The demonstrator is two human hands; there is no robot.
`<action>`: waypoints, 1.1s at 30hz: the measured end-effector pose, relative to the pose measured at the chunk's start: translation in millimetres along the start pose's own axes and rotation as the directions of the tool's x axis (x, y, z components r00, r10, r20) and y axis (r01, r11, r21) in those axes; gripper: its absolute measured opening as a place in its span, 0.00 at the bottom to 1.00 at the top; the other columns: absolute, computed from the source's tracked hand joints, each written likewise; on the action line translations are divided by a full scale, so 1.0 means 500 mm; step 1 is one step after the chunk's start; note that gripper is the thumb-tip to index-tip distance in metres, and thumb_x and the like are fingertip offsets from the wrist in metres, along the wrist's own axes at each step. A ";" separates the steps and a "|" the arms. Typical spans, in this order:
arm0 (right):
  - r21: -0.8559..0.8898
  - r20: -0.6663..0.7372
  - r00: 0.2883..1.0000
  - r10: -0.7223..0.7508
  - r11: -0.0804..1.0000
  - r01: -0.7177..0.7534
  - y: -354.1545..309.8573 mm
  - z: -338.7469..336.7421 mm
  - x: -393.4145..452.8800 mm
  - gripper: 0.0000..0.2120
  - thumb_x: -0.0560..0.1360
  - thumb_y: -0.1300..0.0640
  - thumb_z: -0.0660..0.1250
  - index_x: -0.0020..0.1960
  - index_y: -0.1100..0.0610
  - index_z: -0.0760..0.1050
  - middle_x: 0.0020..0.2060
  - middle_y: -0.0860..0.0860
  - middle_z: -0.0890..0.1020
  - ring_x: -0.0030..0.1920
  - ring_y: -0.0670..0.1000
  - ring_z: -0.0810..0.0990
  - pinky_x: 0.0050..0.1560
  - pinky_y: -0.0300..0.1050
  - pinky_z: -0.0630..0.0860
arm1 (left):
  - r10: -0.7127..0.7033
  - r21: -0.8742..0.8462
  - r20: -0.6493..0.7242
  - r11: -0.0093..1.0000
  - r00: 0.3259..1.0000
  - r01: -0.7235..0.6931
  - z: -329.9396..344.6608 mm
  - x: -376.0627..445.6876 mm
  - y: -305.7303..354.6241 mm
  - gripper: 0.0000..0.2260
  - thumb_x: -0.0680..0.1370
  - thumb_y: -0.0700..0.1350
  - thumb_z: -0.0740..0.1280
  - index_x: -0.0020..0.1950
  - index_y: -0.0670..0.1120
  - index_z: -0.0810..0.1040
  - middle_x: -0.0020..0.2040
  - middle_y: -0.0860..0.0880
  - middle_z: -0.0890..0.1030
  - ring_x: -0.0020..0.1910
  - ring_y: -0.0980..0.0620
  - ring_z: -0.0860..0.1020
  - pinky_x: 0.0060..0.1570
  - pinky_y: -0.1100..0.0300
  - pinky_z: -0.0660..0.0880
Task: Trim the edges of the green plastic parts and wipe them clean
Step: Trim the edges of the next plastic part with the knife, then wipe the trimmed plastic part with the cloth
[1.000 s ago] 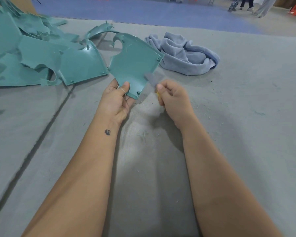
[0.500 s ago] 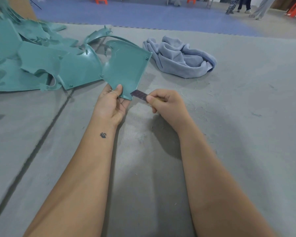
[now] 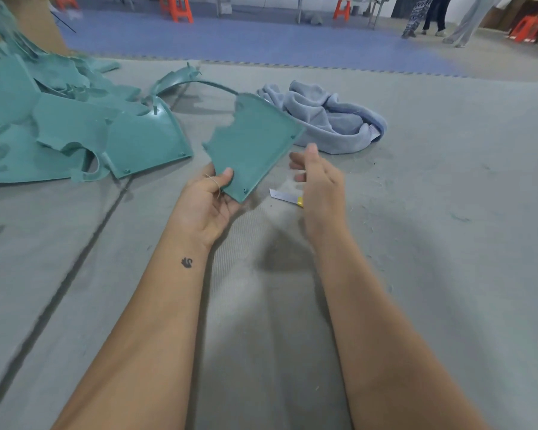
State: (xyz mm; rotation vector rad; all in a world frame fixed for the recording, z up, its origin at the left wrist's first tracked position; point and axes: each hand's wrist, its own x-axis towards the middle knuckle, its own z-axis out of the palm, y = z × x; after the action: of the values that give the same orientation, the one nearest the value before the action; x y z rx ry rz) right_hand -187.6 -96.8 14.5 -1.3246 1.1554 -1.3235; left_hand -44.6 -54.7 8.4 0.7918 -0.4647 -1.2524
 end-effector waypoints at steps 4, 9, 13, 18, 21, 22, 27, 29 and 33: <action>0.131 0.070 0.994 -0.088 0.988 0.078 -0.010 -0.004 -0.002 0.13 0.82 0.50 0.59 0.45 0.51 0.80 0.34 0.43 0.82 0.30 0.43 0.75 0.34 0.32 0.71 | -0.035 0.116 0.032 0.993 0.999 0.031 0.001 -0.005 -0.003 0.13 0.81 0.33 0.56 0.53 0.45 0.78 0.45 0.48 0.86 0.42 0.51 0.84 0.35 0.59 0.80; 0.115 0.151 0.983 -0.101 0.990 0.084 -0.021 0.012 -0.019 0.01 0.79 0.59 0.66 0.48 0.55 0.77 0.30 0.44 0.81 0.28 0.43 0.76 0.33 0.35 0.74 | -0.022 0.115 0.006 0.993 1.000 0.021 -0.005 -0.003 -0.002 0.12 0.82 0.34 0.56 0.55 0.44 0.78 0.46 0.47 0.85 0.41 0.51 0.84 0.34 0.61 0.80; 0.070 0.106 0.979 -0.172 0.984 0.166 -0.026 0.032 -0.042 0.08 0.75 0.64 0.70 0.51 0.54 0.75 0.33 0.51 0.82 0.32 0.54 0.80 0.37 0.49 0.79 | 0.023 0.192 -0.091 0.981 0.996 -0.005 0.005 -0.001 -0.013 0.12 0.81 0.35 0.58 0.61 0.43 0.76 0.51 0.46 0.84 0.47 0.50 0.83 0.41 0.58 0.81; -0.545 0.090 0.793 -0.603 0.637 0.546 -0.019 0.028 -0.049 0.10 0.72 0.57 0.72 0.53 0.54 0.79 0.36 0.45 0.80 0.35 0.50 0.77 0.36 0.45 0.73 | 0.176 0.167 -0.194 0.975 0.965 -0.145 0.023 -0.001 -0.009 0.16 0.83 0.49 0.60 0.70 0.48 0.70 0.67 0.46 0.74 0.62 0.49 0.77 0.59 0.52 0.76; -0.567 0.371 0.745 -0.554 0.501 0.655 -0.008 0.028 -0.041 0.12 0.68 0.56 0.75 0.51 0.56 0.83 0.40 0.54 0.81 0.42 0.59 0.79 0.41 0.50 0.74 | -0.031 -0.108 -0.056 0.994 0.998 0.025 0.015 0.000 0.006 0.25 0.79 0.60 0.57 0.67 0.43 0.73 0.60 0.41 0.81 0.54 0.43 0.82 0.47 0.48 0.80; -0.536 0.450 0.774 -0.446 0.559 0.633 -0.011 0.030 -0.037 0.12 0.68 0.52 0.76 0.50 0.55 0.84 0.41 0.53 0.81 0.44 0.57 0.79 0.44 0.50 0.74 | -0.036 -0.060 -0.063 0.998 0.997 0.033 0.016 -0.001 0.002 0.24 0.80 0.56 0.59 0.68 0.41 0.73 0.57 0.41 0.82 0.52 0.44 0.82 0.46 0.49 0.80; -0.460 0.281 0.920 -0.272 0.803 0.378 -0.045 0.036 0.047 0.20 0.75 0.45 0.63 0.29 0.54 0.68 0.28 0.52 0.70 0.35 0.48 0.70 0.38 0.51 0.66 | 0.058 0.057 -0.228 0.997 0.972 -0.047 0.013 0.017 -0.013 0.12 0.80 0.33 0.58 0.61 0.41 0.74 0.49 0.44 0.83 0.44 0.47 0.83 0.38 0.50 0.82; -0.620 0.191 0.943 -0.271 0.712 0.330 -0.047 0.019 0.102 0.16 0.77 0.50 0.61 0.34 0.55 0.75 0.36 0.50 0.76 0.45 0.51 0.73 0.44 0.49 0.69 | 0.056 0.037 -0.227 0.998 0.972 -0.049 0.007 0.026 -0.016 0.10 0.80 0.33 0.58 0.56 0.43 0.75 0.45 0.46 0.85 0.42 0.49 0.84 0.36 0.51 0.82; -0.857 0.198 0.976 -0.088 0.467 0.216 -0.020 0.002 0.176 0.15 0.79 0.50 0.56 0.54 0.50 0.81 0.66 0.54 0.70 0.69 0.58 0.61 0.66 0.52 0.59 | 0.038 0.028 -0.215 0.999 0.976 -0.033 0.002 0.038 -0.021 0.09 0.80 0.33 0.58 0.53 0.44 0.75 0.42 0.48 0.86 0.42 0.49 0.84 0.37 0.50 0.82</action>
State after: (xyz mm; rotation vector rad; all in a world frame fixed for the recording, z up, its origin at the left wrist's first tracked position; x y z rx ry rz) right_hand -187.6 -182.4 37.6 -2.2640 1.7654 -0.6709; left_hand -46.9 -74.4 -0.7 0.9255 -0.3168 -1.1143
